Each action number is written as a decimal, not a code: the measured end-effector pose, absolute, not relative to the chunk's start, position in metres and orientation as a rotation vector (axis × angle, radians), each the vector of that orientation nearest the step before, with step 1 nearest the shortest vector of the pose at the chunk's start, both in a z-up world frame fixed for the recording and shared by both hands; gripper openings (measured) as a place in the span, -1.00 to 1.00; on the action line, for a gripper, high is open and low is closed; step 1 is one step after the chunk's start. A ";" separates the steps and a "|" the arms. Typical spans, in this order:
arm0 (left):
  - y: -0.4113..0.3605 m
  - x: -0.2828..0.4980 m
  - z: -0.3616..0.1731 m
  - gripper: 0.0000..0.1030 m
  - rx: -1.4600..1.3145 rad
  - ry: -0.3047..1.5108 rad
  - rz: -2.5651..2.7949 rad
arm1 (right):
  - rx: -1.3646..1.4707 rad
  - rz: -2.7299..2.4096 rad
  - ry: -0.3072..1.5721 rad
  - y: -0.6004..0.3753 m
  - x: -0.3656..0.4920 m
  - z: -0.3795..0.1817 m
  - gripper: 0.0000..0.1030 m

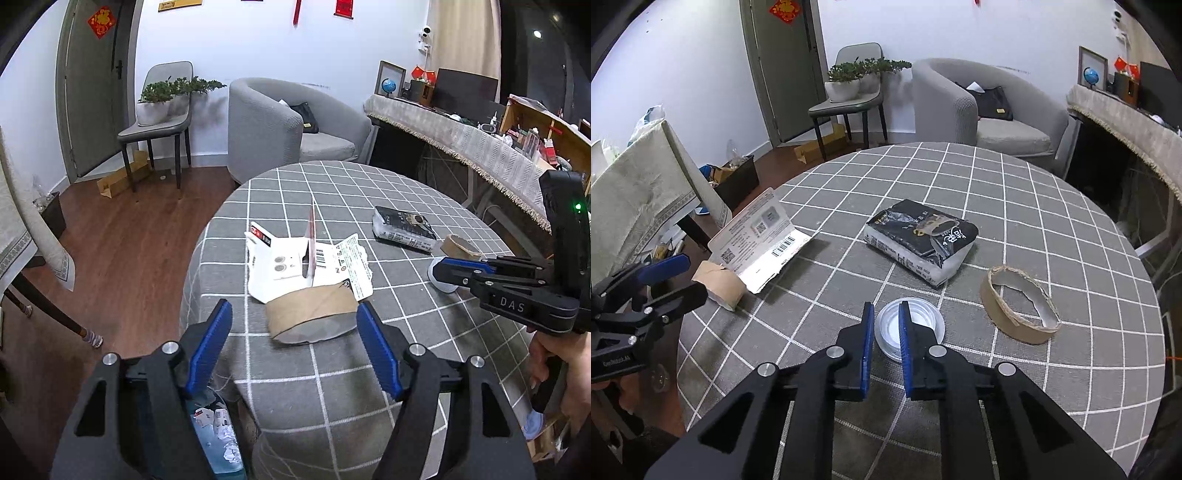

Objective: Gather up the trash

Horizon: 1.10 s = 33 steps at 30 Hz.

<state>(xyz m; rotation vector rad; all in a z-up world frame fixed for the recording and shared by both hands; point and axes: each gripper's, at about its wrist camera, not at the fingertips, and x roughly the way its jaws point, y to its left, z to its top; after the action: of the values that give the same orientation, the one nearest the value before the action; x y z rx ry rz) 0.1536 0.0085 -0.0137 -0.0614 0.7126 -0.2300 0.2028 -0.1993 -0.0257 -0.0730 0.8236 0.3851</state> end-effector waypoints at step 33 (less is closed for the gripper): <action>-0.008 0.167 -0.015 0.63 -0.066 0.723 -0.188 | -0.022 0.434 0.807 -0.216 0.206 -0.016 -0.90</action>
<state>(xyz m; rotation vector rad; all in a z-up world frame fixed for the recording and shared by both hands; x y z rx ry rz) 0.1667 -0.0078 -0.0145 -0.0659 0.7227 -0.1882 0.2061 -0.2157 -0.0159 -0.0218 0.8071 0.4342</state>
